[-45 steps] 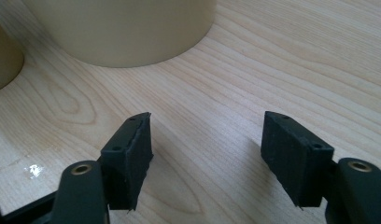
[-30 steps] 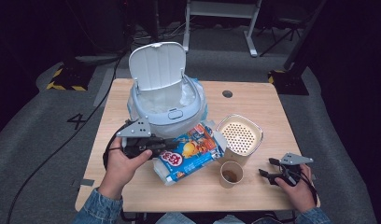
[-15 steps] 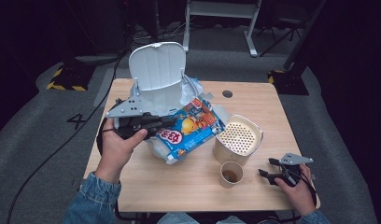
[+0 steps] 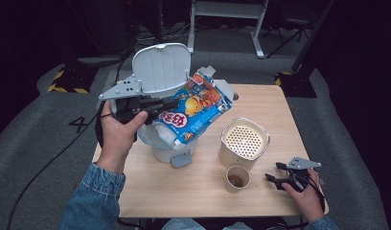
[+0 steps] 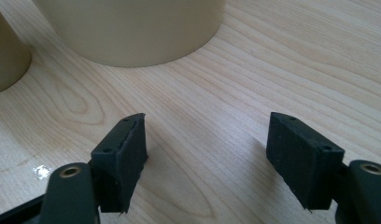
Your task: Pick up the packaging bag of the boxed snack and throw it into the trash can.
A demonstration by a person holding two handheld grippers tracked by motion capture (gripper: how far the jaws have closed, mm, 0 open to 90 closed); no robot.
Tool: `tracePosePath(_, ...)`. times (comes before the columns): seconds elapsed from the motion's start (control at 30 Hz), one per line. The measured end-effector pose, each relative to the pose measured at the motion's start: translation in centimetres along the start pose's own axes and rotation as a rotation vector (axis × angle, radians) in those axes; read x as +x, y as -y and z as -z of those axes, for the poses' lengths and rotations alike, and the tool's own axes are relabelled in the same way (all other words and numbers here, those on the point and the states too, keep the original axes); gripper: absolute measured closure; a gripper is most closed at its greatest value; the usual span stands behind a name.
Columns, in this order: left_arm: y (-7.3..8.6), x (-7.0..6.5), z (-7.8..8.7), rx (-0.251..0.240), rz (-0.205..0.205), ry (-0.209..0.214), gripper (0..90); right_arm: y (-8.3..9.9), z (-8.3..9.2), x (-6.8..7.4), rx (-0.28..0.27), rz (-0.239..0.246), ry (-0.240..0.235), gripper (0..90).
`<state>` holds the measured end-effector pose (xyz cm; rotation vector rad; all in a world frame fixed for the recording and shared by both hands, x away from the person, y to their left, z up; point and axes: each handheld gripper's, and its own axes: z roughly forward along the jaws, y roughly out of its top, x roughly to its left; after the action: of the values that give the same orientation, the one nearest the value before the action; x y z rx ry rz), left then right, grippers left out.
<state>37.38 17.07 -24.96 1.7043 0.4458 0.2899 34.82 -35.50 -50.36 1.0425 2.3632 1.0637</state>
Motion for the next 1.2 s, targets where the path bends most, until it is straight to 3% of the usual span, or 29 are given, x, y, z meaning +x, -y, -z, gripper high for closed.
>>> tracePosePath(0.37, -1.9, 0.3, 0.4, -0.072, 0.019, -0.027, 88.7, 0.0, 0.0, 0.0, 0.0, 0.0, 0.0, 29.3)
tracePosePath(0.5, -2.9, 0.5, 0.7, -0.125, 0.013, -0.054, 88.7, 0.0, 0.0, 0.0, 0.0, 0.0, 0.0, 29.3)
tracePosePath(0.63, -3.3, 0.8, 0.7, -0.144, 0.007, -0.07, 88.7, 0.0, 0.0, 0.0, 0.0, 0.0, 0.0, 29.3)
tracePosePath(0.9, -3.6, 2.6, 0.2, -0.162, 0.023, -0.121, 88.5, 0.0, 0.0, 0.0, 0.0, 0.0, 0.0, 29.3)
tracePosePath(1.2, -3.1, 4.4, -0.3, -0.186, 0.042, -0.21, 88.5, 0.0, 0.0, 0.0, 0.0, 0.0, 0.001, 29.3)
